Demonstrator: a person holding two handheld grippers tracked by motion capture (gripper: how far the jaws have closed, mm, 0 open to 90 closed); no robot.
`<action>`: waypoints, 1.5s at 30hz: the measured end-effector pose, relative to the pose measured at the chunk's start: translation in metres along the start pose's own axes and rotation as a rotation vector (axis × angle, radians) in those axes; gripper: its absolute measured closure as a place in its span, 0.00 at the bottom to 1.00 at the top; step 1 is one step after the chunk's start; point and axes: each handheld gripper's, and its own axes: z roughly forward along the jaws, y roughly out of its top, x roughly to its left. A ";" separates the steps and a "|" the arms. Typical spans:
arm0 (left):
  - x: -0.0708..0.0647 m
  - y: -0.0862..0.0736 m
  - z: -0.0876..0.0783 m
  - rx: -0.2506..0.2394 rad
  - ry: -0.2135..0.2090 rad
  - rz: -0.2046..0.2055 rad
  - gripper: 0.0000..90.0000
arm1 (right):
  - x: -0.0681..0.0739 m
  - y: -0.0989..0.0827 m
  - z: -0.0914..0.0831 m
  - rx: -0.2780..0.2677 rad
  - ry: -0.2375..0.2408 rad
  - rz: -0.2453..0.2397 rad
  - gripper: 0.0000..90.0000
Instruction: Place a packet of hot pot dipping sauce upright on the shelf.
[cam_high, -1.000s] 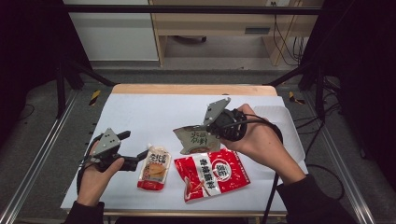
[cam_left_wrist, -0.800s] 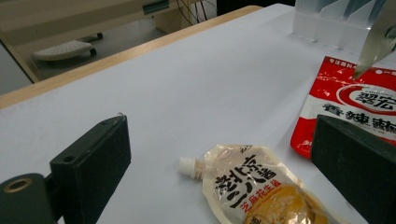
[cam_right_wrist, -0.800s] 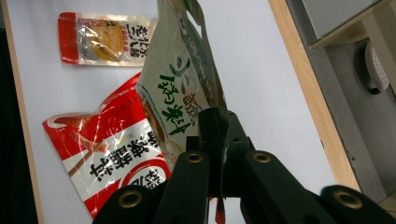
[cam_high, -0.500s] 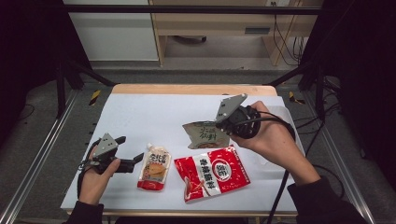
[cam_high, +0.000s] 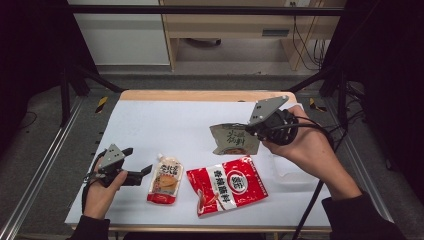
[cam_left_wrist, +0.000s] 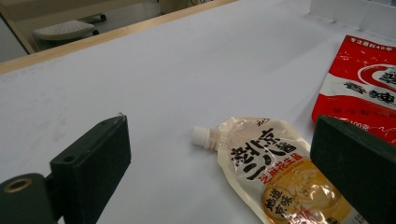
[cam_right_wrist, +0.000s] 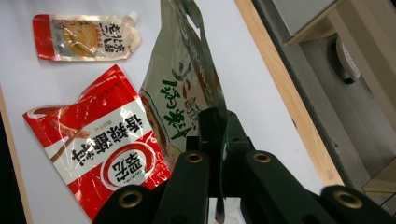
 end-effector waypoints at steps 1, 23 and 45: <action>0.000 0.000 0.000 -0.001 0.000 0.000 0.06 | -0.001 -0.001 -0.002 -0.001 -0.005 0.003 1.00; 0.004 -0.003 -0.006 -0.013 0.024 -0.005 0.06 | -0.035 -0.045 -0.016 -0.014 -0.092 0.078 1.00; -0.006 -0.015 -0.018 0.006 0.052 0.038 0.06 | -0.117 -0.103 0.003 -0.010 -0.231 0.162 1.00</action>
